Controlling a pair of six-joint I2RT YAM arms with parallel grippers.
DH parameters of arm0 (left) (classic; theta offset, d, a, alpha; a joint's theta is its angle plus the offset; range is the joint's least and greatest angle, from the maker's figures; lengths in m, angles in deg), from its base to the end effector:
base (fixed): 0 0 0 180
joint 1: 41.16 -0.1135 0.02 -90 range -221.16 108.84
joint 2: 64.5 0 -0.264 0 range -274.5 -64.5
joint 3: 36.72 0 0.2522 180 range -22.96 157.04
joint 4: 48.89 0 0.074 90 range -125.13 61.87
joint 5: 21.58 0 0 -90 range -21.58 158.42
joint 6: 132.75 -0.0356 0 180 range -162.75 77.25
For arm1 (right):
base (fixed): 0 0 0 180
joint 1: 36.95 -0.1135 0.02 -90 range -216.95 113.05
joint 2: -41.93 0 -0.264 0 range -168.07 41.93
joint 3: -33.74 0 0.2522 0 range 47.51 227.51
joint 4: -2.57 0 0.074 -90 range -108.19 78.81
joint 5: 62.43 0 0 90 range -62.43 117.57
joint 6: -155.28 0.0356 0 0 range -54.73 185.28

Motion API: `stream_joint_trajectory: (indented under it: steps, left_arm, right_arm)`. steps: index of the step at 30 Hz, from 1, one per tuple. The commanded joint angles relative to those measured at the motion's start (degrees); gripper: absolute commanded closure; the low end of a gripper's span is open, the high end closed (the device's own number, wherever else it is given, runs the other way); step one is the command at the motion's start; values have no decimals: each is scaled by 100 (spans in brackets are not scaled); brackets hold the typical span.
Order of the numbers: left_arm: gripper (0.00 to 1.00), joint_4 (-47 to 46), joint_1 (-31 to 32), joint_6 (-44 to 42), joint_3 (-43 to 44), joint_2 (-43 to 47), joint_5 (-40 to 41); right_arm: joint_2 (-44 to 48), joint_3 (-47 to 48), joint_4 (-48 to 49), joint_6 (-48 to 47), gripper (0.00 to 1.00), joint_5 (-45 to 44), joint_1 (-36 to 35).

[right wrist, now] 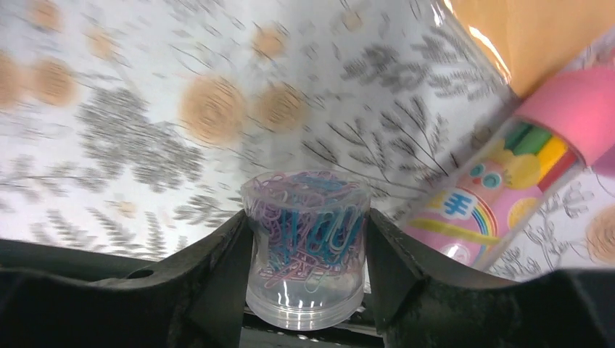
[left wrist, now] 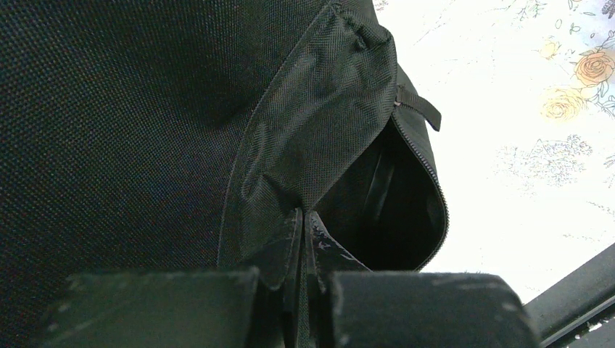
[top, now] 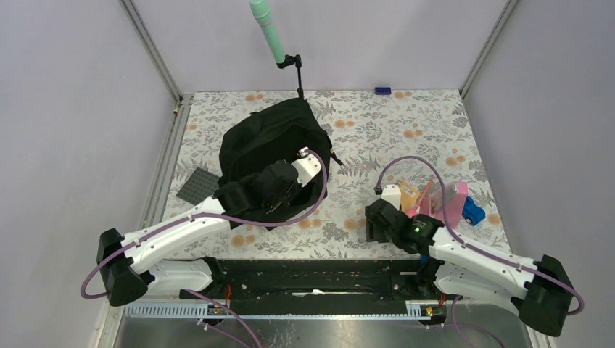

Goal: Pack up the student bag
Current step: Pick up the personal item from the center of the board, then place the personal item in the student bag.

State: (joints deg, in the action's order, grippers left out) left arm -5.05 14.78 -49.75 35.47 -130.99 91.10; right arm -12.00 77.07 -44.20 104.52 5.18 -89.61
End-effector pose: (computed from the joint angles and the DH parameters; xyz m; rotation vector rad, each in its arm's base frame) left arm 0.1512 -0.1992 0.3146 0.9511 1.9587 -0.0409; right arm 0.1140 0.1270 0.1905 -0.1464 2.4676 0.1796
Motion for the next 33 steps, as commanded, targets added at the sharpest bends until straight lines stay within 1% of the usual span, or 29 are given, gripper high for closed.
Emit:
stream_joint_trajectory:
  steps: [1,4,6,8,11,14,16,21,25,29,33]
  left_arm:
    - [100,-118,-30,69,55,120,-130]
    - [100,-142,-31,67,37,165,-232]
    - [100,-152,-26,68,36,179,-238]
    - [100,-152,-33,68,33,169,-238]
    - [100,-150,-33,76,43,177,-230]
    - [100,-151,-71,86,43,181,-222]
    - [100,-148,-100,85,45,197,-220]
    - [100,-161,-197,102,53,195,-266]
    - [100,-183,-268,127,71,207,-358]
    - [100,-204,-339,163,87,211,-397]
    - [100,-238,-395,171,81,250,-481]
  right_arm:
    - [635,457,859,-382,49,-60,-58]
    - [872,318,2306,-669,52,114,-120]
    - [740,267,3400,-861,53,159,-231]
    - [432,339,4432,-1203,53,105,-437]
    - [-98,519,5674,-1656,53,54,-751]
    - [-693,613,6979,-1978,53,134,-908]
    - [-1045,662,7533,-2155,54,188,-964]
    - [-1570,680,8372,-2336,55,207,-1034]
    - [-1917,657,8803,-2439,56,175,-1035]
    - [-2225,703,9021,-2465,56,156,-1044]
    - [-2424,773,9031,-2498,57,85,-1080]
